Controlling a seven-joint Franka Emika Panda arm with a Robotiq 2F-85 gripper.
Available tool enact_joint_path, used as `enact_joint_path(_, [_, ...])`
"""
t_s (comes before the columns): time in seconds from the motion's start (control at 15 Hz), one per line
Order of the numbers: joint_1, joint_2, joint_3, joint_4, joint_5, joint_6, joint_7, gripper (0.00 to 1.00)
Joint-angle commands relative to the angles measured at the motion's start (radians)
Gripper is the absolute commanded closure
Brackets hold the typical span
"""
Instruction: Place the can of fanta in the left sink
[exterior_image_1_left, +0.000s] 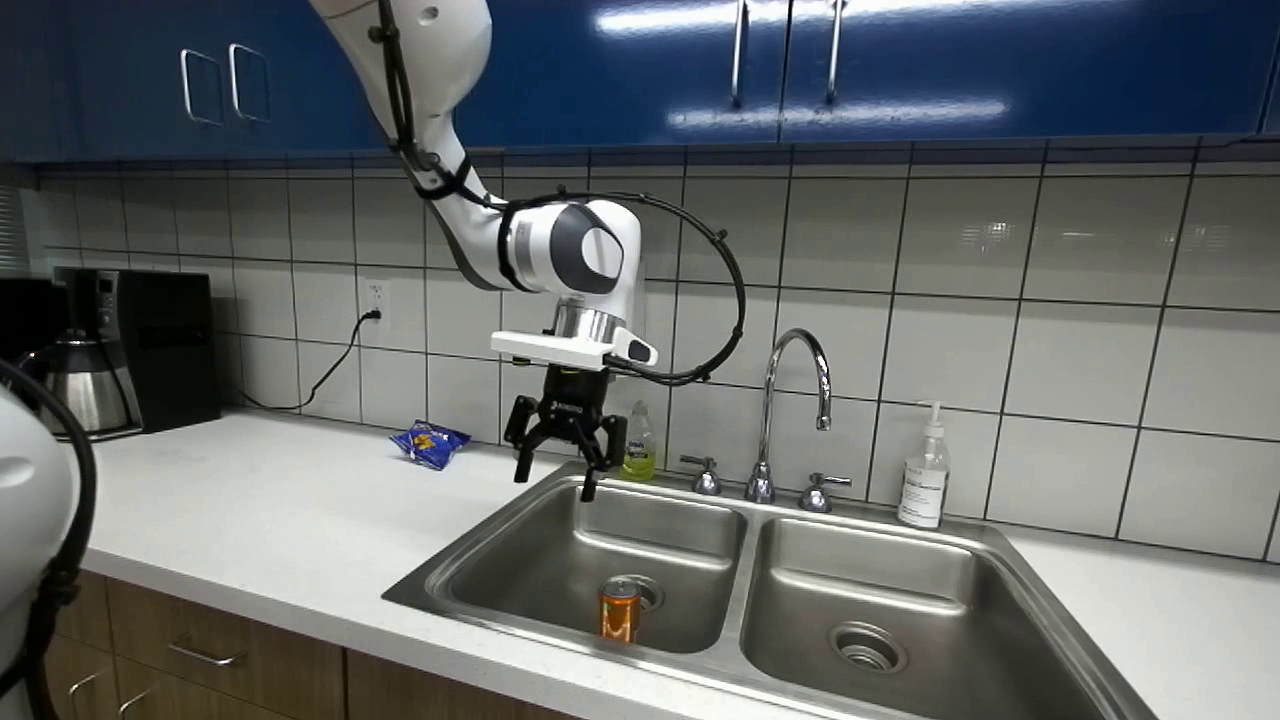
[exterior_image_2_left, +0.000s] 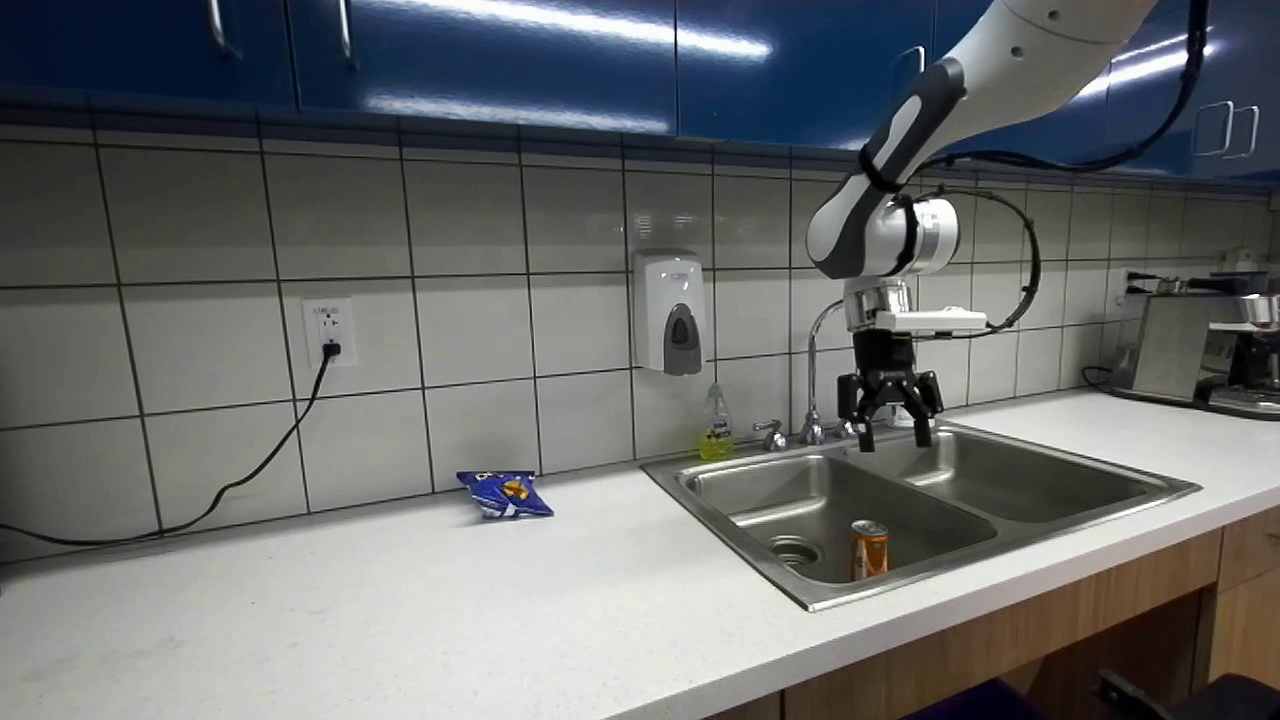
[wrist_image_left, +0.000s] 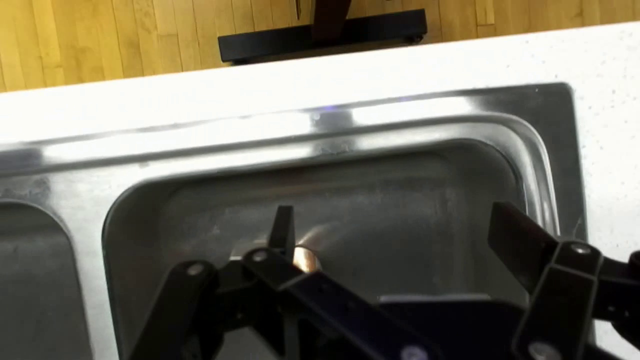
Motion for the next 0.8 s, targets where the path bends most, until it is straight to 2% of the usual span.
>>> enact_joint_path(0.0, [0.004, -0.153, -0.003, -0.124, -0.035, -0.057, -0.007, 0.00])
enact_joint_path(0.27, [0.005, -0.261, -0.006, -0.192, -0.043, -0.108, 0.017, 0.00])
enact_joint_path(0.33, [0.007, -0.176, -0.008, -0.141, -0.024, -0.073, 0.001, 0.00])
enact_joint_path(0.73, [0.008, -0.236, -0.011, -0.181, -0.024, -0.091, 0.002, 0.00])
